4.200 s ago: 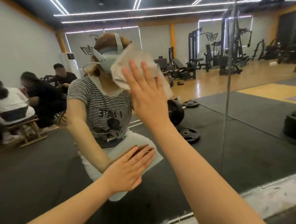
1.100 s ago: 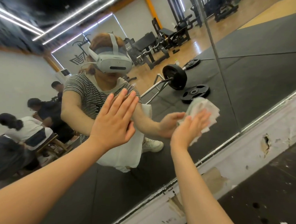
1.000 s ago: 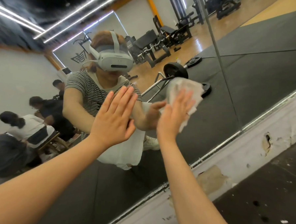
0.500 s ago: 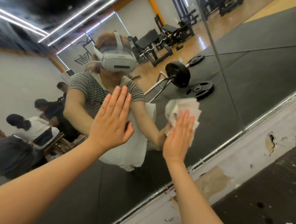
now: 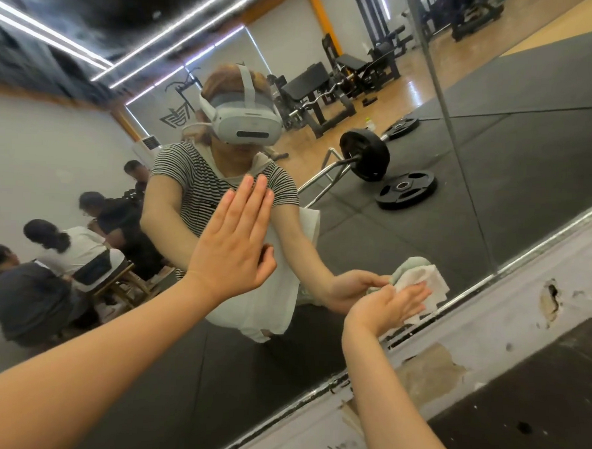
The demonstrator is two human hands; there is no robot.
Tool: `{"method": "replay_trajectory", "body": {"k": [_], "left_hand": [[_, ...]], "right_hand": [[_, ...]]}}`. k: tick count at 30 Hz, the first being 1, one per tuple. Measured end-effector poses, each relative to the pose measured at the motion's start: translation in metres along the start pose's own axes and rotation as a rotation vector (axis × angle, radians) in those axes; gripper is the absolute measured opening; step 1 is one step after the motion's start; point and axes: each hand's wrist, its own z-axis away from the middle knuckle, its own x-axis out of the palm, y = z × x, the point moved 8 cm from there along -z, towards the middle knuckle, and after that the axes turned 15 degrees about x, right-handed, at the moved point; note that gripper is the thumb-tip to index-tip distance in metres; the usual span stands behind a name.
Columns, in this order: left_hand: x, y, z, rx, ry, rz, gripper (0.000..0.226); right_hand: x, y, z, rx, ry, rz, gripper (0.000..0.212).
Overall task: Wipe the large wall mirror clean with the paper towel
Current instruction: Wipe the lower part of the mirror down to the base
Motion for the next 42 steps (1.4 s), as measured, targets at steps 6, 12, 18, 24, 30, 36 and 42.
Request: {"method": "replay_trajectory", "body": {"k": [6, 12, 18, 24, 30, 36, 42], "left_hand": [[0.0, 0.002, 0.0, 0.013, 0.011, -0.004, 0.074], [-0.001, 0.002, 0.0, 0.018, 0.027, 0.014, 0.071], [-0.002, 0.001, 0.0, 0.029, 0.053, 0.027, 0.069], [-0.002, 0.002, 0.0, 0.024, 0.052, 0.001, 0.071], [-0.002, 0.002, 0.001, 0.015, 0.037, -0.002, 0.071], [0.001, 0.001, 0.001, 0.008, 0.012, 0.002, 0.073], [-0.001, 0.0, 0.0, 0.009, 0.017, 0.013, 0.071]], "right_hand": [[0.02, -0.02, 0.033, -0.07, -0.075, -0.012, 0.058], [0.063, -0.068, 0.117, -0.636, -0.358, 0.096, 0.051], [0.081, -0.101, 0.143, -1.011, -0.358, 0.273, 0.051], [0.074, -0.086, 0.13, -1.169, -0.277, 0.369, 0.057], [0.05, -0.033, 0.086, -1.108, -0.142, 0.475, 0.059], [0.016, 0.02, 0.041, -0.925, -0.106, 0.589, 0.056], [-0.009, 0.055, 0.018, -0.686, -0.15, 0.55, 0.052]]}}
